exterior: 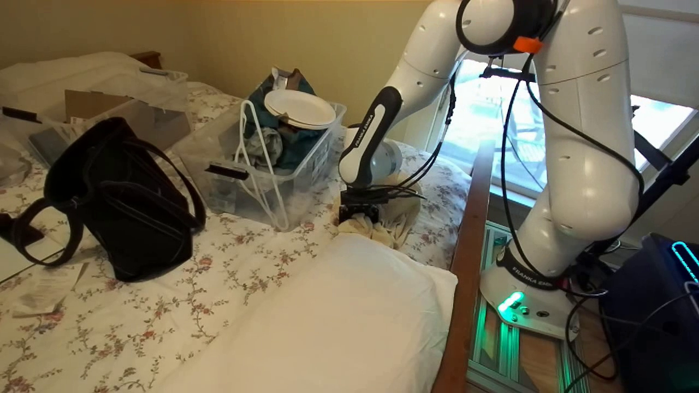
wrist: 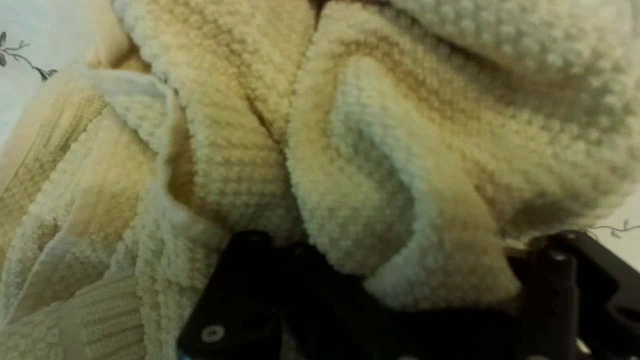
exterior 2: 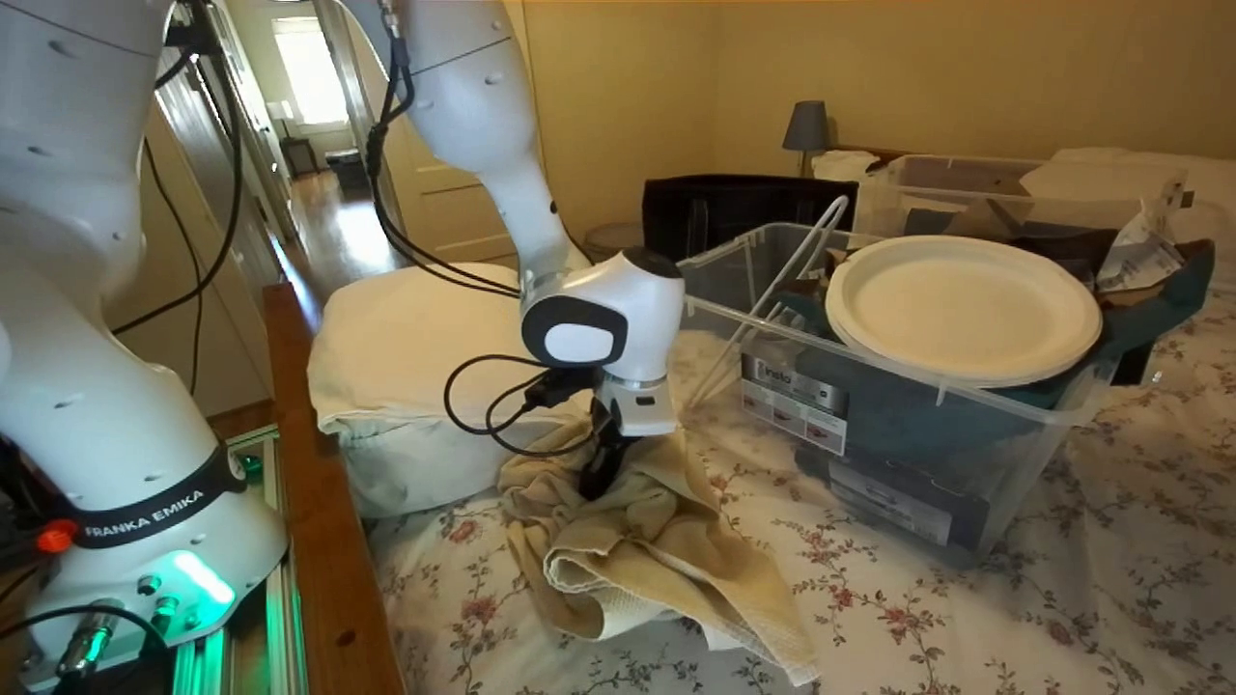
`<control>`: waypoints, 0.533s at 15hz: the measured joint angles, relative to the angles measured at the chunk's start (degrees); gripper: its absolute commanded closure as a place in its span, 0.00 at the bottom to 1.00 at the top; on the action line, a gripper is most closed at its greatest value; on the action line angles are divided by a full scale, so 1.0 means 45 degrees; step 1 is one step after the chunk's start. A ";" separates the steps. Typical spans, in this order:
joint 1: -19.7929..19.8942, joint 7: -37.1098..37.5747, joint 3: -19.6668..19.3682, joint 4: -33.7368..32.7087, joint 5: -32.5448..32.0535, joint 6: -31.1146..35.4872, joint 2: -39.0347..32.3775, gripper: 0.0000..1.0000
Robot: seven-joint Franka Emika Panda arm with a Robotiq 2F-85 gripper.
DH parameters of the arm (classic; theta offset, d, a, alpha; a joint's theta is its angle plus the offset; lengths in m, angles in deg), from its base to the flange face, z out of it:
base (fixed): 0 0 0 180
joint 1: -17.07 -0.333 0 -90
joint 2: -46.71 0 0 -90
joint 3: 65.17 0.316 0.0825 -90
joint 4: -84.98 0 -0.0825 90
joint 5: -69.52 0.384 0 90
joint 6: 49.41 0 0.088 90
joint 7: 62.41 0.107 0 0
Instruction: Put the towel on the right side of the bed.
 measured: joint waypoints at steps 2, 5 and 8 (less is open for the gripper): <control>-0.0077 -0.0405 -0.0212 -0.0425 0.0123 -0.0662 -0.0095 0.61; -0.0785 -0.0449 -0.0913 -0.0521 0.0112 -0.1211 0.0301 0.41; -0.1735 -0.0271 -0.1881 -0.0050 -0.0197 -0.1461 0.1424 0.19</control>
